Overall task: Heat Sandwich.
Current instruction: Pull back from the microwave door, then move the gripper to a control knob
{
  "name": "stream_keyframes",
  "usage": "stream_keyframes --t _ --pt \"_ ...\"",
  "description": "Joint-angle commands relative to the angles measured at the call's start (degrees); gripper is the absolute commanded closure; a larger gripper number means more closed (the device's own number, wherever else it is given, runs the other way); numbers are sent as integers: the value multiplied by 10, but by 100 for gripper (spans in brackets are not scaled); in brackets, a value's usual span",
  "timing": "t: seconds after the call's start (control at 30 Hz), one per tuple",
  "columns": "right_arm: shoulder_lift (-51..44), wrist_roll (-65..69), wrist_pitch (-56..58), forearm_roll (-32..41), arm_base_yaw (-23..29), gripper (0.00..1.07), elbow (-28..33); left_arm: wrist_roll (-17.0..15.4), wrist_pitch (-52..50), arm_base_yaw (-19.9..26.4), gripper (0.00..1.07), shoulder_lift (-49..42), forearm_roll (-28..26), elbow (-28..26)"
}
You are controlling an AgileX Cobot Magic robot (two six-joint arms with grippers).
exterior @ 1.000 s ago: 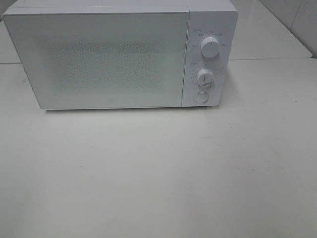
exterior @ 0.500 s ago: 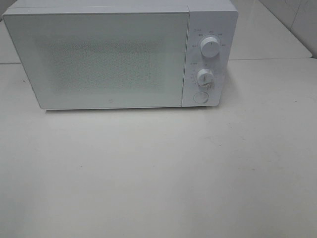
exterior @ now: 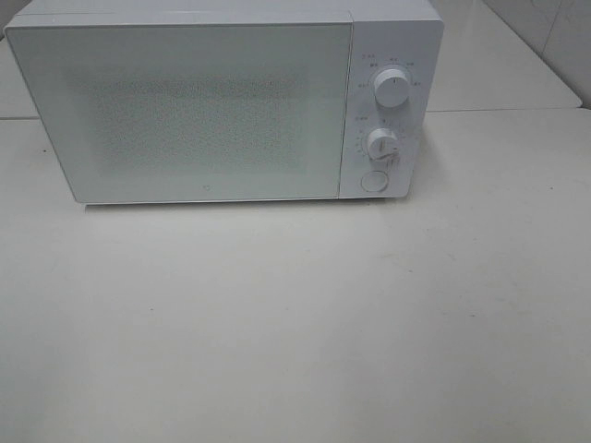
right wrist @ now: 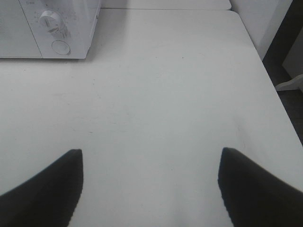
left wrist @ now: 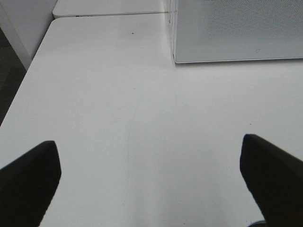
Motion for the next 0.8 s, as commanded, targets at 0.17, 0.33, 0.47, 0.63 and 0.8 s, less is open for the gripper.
stream_keyframes --t 0.17,0.33,0.47,0.63,0.8 --pt "-13 -2 -6 -1 -5 31 0 -4 -7 3 10 -15 -3 2" --pt "-13 -1 -6 -1 -5 31 0 -4 -7 3 10 -15 -3 2" --pt "-10 -1 -7 -1 -5 31 -2 -4 -7 3 10 -15 -3 2" --pt "-10 2 -32 -1 -5 31 -21 -4 -7 3 10 -15 -3 2" --pt "-10 2 -73 -1 -5 31 -27 -4 -7 3 10 -15 -3 2"
